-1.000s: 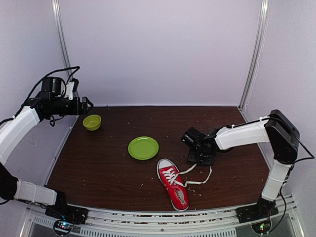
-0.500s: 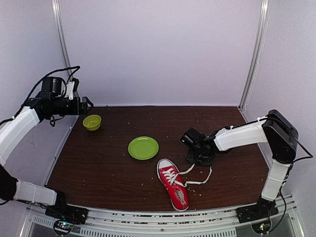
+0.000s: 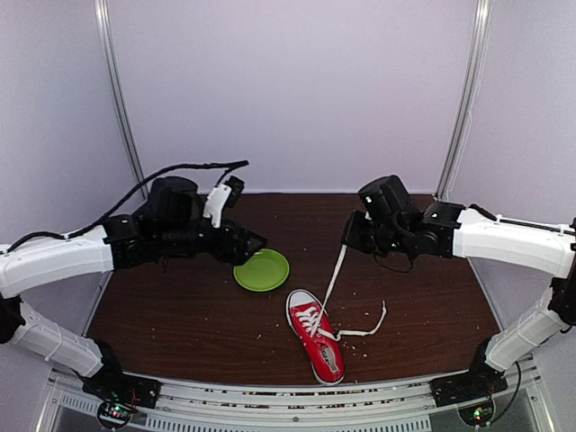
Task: Tie the shoes
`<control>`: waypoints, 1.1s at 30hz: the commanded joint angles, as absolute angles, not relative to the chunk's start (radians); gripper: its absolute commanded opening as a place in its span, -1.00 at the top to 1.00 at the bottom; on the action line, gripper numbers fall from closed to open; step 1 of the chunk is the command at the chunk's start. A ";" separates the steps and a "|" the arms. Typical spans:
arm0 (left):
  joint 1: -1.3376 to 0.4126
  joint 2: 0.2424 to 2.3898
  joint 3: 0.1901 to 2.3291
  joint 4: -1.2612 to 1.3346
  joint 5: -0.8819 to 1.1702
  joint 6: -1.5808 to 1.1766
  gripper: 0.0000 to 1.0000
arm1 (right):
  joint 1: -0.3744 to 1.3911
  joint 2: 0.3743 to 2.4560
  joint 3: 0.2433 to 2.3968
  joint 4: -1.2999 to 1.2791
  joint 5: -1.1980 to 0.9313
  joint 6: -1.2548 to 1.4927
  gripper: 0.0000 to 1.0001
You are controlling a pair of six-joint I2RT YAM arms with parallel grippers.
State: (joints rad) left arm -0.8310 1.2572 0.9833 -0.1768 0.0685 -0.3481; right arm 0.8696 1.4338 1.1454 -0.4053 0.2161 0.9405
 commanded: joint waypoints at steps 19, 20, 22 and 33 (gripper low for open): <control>-1.048 1.782 1.174 0.294 0.189 -0.344 -0.21 | 0.952 1.342 1.185 -0.413 0.080 0.878 1.00; -1.046 1.790 1.182 0.293 0.176 -0.344 -0.05 | 0.952 1.339 1.184 -0.420 0.081 0.879 1.00; -1.046 1.796 1.185 0.298 0.148 -0.353 0.36 | 0.951 1.334 1.178 -0.427 0.081 0.881 1.00; -1.046 1.623 1.001 0.304 0.051 -0.447 1.00 | 0.969 1.329 1.095 -0.458 0.059 0.908 1.00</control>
State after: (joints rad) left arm -1.0508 1.7256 1.0687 0.2768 0.0933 -0.3962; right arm 0.9543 1.3437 1.1358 -0.4316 0.0696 0.8974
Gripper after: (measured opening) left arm 0.013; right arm 0.007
